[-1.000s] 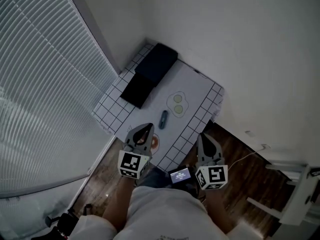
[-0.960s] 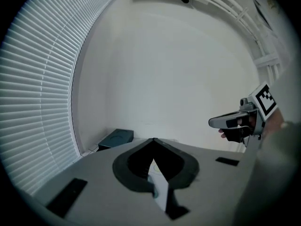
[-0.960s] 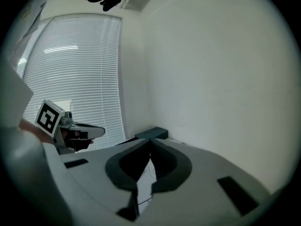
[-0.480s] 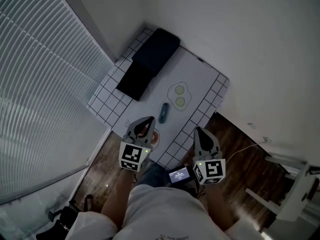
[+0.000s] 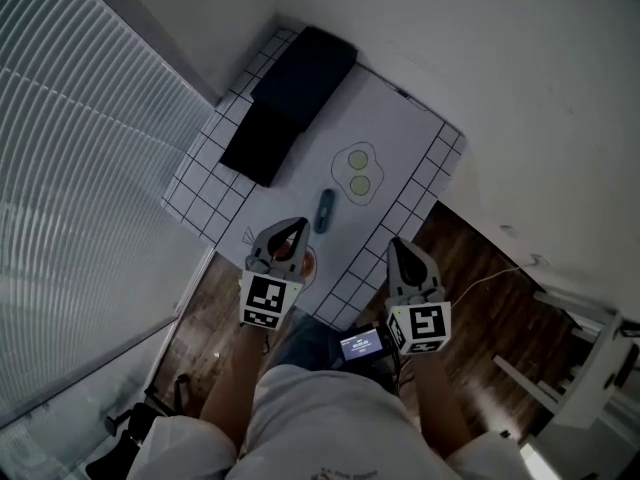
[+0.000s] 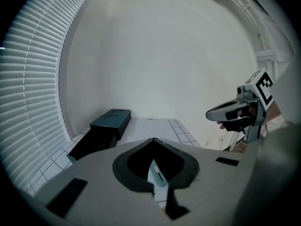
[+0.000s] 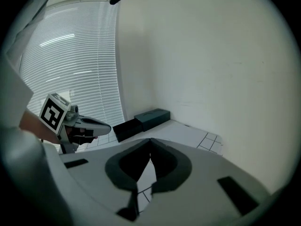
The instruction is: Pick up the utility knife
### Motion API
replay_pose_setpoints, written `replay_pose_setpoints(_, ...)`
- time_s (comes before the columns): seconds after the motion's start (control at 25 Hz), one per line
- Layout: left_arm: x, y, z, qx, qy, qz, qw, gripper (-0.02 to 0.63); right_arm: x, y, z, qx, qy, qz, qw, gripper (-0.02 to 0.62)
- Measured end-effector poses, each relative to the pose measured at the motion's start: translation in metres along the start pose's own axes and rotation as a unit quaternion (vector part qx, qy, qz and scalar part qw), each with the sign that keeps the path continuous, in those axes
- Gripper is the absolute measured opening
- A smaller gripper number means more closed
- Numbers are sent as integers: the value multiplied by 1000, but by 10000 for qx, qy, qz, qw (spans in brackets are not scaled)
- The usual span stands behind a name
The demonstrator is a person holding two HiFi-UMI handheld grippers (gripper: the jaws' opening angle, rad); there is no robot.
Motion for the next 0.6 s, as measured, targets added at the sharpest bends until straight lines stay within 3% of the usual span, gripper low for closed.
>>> replay_pose_setpoints(0.6, -3, 55, 33, -789, 33, -72, 9968, 7, 13, 29, 19, -361, 55, 28, 9993, 6)
Point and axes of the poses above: the fingertips, and each gripper's own axes: z forward along the fingers, x to its right, y out of its underside, the point moved 9 cm from there along -z, backward along the fingers, and after that the axes turned 10 degrees about x, right-handed, at the moved point
